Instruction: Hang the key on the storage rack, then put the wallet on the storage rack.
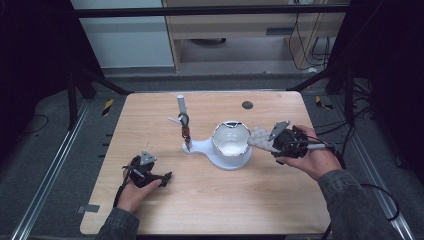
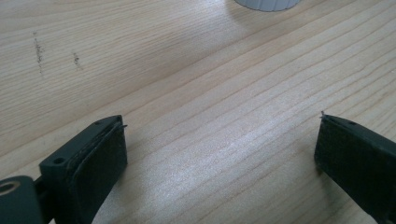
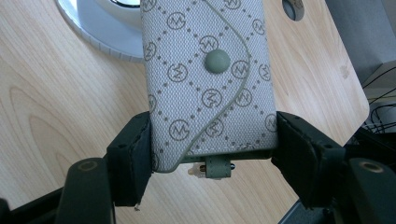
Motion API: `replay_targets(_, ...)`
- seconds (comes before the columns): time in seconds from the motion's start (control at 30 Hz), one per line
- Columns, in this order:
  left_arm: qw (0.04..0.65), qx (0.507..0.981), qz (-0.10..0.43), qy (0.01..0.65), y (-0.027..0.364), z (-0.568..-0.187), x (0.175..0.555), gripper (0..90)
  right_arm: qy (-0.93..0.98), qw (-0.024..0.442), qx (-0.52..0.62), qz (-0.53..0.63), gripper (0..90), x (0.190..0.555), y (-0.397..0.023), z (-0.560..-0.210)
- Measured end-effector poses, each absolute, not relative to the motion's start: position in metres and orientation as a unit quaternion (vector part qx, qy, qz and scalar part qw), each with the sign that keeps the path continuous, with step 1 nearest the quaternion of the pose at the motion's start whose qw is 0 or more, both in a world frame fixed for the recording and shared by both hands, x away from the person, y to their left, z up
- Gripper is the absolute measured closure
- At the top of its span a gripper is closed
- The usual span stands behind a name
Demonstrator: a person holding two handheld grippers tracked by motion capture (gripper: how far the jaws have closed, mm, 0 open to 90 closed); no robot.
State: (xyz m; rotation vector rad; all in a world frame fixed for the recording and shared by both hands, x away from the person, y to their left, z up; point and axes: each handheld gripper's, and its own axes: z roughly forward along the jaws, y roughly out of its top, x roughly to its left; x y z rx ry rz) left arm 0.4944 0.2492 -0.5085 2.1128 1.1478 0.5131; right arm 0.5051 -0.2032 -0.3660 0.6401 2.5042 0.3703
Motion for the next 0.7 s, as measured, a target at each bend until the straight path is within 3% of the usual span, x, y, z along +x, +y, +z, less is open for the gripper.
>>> replay_targets(0.7,0.335,0.81,0.197,0.439,0.249,-0.508,0.494,1.7,0.932,0.252,0.216,0.146,32.0,0.51,-0.181,-0.355)
